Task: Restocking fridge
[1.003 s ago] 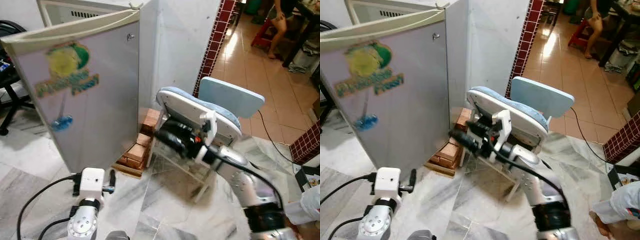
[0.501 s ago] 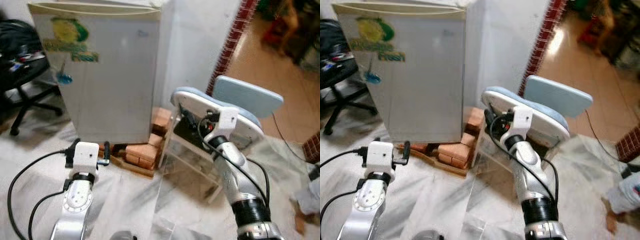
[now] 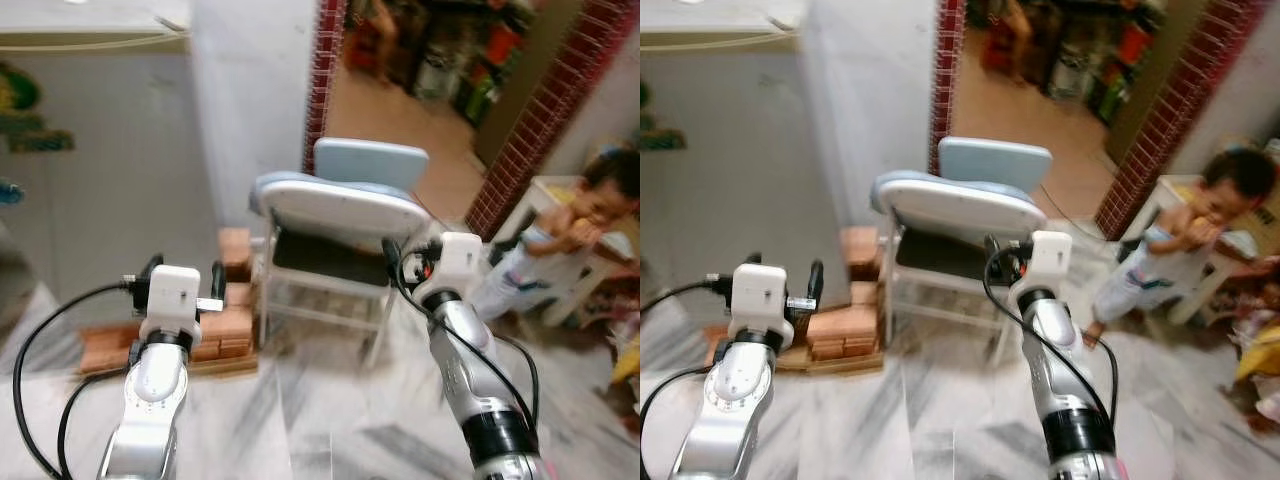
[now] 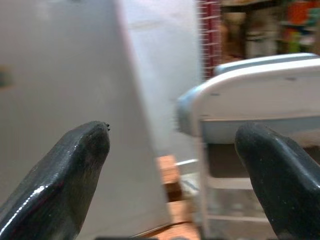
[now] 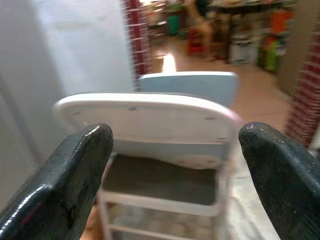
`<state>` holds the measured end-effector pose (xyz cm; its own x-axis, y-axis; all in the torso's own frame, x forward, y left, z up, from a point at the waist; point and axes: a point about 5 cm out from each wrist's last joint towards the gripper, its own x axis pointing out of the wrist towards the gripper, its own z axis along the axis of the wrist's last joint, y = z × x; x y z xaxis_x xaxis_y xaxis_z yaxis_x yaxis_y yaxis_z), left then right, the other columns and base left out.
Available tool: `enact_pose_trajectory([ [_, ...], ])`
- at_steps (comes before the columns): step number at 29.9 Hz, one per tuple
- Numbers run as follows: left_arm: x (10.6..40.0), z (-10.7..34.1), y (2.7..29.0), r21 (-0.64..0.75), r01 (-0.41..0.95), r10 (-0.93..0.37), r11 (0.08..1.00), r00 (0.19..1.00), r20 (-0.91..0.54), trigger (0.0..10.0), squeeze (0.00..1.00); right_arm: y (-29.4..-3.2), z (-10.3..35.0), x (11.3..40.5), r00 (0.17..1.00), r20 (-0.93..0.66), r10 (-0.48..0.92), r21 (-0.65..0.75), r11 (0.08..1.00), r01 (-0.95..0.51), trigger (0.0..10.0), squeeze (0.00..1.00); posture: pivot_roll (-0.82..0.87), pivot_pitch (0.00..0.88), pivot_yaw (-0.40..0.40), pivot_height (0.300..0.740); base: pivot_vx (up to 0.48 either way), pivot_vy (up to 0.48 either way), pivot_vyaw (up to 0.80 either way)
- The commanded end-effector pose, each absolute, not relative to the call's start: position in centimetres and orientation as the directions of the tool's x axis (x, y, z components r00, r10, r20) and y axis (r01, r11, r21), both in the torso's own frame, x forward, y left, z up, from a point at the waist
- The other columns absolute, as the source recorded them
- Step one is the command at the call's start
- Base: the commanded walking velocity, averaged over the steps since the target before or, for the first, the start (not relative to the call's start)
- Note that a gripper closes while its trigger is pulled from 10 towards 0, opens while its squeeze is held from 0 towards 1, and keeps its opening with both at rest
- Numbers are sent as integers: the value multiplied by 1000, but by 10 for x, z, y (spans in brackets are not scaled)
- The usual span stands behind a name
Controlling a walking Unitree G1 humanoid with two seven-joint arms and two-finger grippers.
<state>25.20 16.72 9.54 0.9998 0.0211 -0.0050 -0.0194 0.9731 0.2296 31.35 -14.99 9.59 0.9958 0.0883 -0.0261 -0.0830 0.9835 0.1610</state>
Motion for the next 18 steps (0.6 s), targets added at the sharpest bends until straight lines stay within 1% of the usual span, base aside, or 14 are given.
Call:
enact_pose_trajectory([
  [1,249,94,156,205,23,-20,978,1000,-17,10000,0,-159,91,312,998,-43,56,144,988,-49,10000,0,108,0,-56,740,0,480,-800],
  [7,246,93,153,188,36,-31,982,999,-27,10000,0,-160,88,310,997,-50,51,139,989,-44,10000,0,109,0,-57,740,0,480,-800],
  [10,247,93,152,183,39,-34,982,999,-29,10000,0,-160,89,312,998,-48,52,142,989,-44,10000,0,108,0,-63,740,0,480,-531],
  [18,247,91,152,179,38,-31,983,999,-37,10000,0,-156,91,315,997,-42,71,149,987,-64,10000,0,110,0,-66,740,0,480,0],
])
